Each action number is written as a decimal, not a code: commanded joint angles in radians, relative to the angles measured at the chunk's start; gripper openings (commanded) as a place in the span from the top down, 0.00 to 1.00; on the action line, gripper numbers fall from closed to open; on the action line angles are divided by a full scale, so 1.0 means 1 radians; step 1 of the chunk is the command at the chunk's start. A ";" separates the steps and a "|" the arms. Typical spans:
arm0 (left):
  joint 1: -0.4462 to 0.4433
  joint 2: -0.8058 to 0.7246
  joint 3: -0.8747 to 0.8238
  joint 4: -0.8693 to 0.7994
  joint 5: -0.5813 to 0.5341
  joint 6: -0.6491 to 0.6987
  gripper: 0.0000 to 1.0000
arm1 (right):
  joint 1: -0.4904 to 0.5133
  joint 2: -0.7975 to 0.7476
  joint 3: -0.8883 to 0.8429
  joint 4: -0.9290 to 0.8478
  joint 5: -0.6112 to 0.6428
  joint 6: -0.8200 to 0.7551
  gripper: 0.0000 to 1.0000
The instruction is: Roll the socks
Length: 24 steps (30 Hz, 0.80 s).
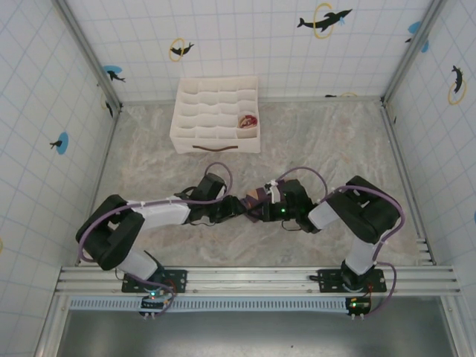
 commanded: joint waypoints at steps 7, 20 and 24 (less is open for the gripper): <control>-0.027 0.083 0.021 0.055 -0.072 -0.078 0.48 | -0.032 0.095 -0.079 0.023 -0.017 0.183 1.00; -0.029 0.169 0.036 0.008 -0.109 -0.127 0.91 | -0.039 0.094 -0.121 0.128 -0.019 0.239 0.92; -0.029 0.172 0.077 -0.070 -0.104 -0.073 1.00 | -0.037 -0.002 -0.125 0.055 -0.004 0.165 0.76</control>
